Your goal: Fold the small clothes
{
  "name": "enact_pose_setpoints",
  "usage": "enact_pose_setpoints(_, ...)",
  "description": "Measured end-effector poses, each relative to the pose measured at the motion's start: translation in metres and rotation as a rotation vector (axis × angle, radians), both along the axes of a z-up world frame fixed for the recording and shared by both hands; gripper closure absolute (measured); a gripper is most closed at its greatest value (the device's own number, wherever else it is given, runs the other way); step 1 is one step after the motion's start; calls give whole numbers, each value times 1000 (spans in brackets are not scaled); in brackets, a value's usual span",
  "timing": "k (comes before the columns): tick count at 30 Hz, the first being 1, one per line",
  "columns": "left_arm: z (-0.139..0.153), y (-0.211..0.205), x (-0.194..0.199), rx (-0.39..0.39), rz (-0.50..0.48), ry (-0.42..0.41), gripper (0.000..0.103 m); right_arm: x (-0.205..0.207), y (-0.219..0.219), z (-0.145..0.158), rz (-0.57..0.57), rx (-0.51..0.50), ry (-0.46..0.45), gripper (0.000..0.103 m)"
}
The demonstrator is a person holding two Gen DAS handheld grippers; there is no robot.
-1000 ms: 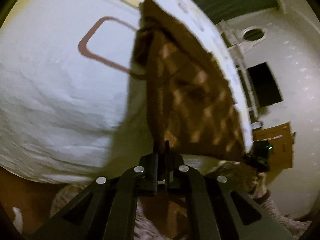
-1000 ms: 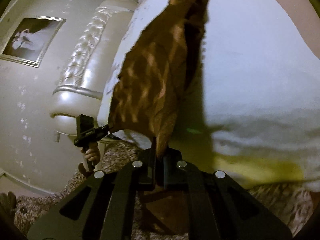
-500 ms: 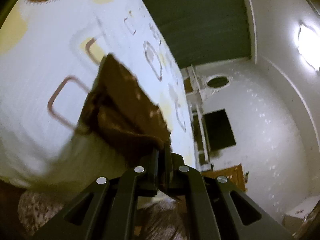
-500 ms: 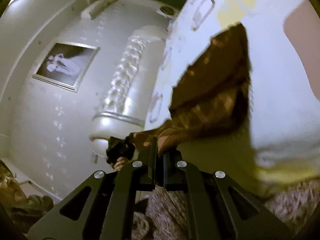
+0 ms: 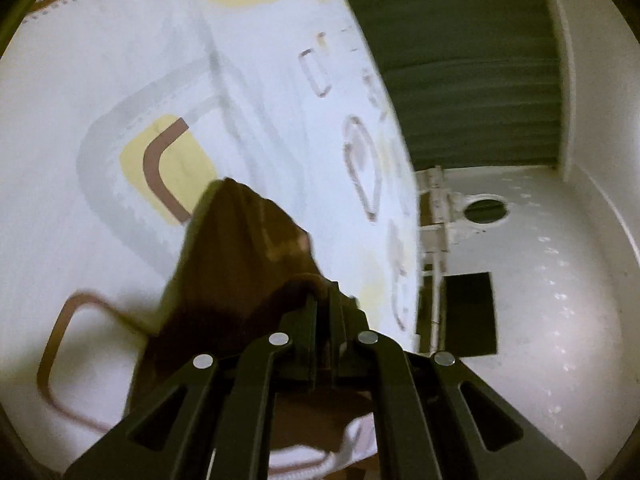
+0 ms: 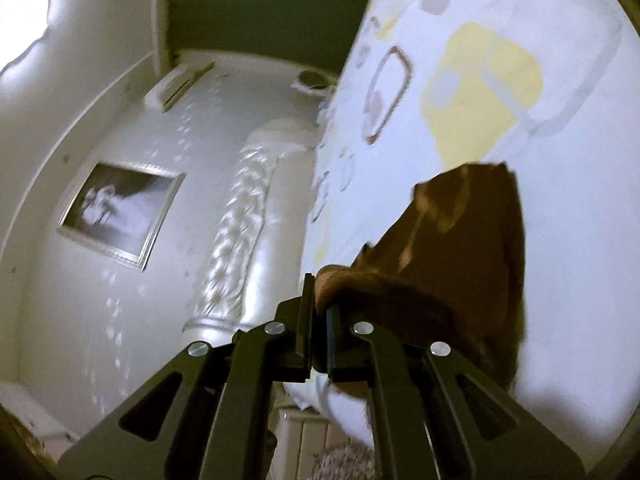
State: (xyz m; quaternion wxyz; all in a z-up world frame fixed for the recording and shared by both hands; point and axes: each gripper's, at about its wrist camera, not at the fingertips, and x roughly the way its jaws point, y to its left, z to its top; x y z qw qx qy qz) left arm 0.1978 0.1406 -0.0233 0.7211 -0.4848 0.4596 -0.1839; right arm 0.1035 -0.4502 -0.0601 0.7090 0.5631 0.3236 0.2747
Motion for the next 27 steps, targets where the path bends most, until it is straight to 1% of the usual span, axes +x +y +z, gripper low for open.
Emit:
enact_pose_setpoints(1,-8,-2,10,23,6,25,99,14,0,-9,-7,-5,28,99)
enact_pose_setpoints(2,-18,-3,20,27,15,52,99,22,0,-16,-10,-11,47,99)
enact_pose_setpoints(5,-40,-3,41,19,33,107,99,43,-2,-35,-20,-20,101,99)
enact_pose_setpoints(9,-54,-1,56,-2,49,134,99,62,-4,-53,-25,-27,133,99)
enact_pose_setpoints(15,-73,7,70,1,77,176,99,85,2,-71,-12,-53,169,99)
enact_pose_setpoints(18,-77,5,77,10,74,189,99,93,4,-79,-20,-52,181,99)
enact_pose_setpoints(20,-77,3,80,0,68,182,99,97,4,-85,-34,-49,199,98)
enact_pose_setpoints(21,-75,1,83,-6,64,175,99,99,3,-88,-34,-50,211,96)
enact_pose_setpoints(23,-71,-1,86,-17,63,157,98,101,2,-90,-42,-72,219,95)
enact_pose_setpoints(24,-70,-2,90,-19,63,154,98,102,2,-91,-42,-82,221,92)
enact_pose_setpoints(25,-69,-3,92,-21,61,152,94,102,1,-92,-45,-81,220,88)
enact_pose_setpoints(26,-68,-3,94,-27,62,152,87,101,0,-91,-50,-73,213,85)
enact_pose_setpoints(27,-69,-1,95,-38,70,148,83,100,-2,-90,-61,-64,204,77)
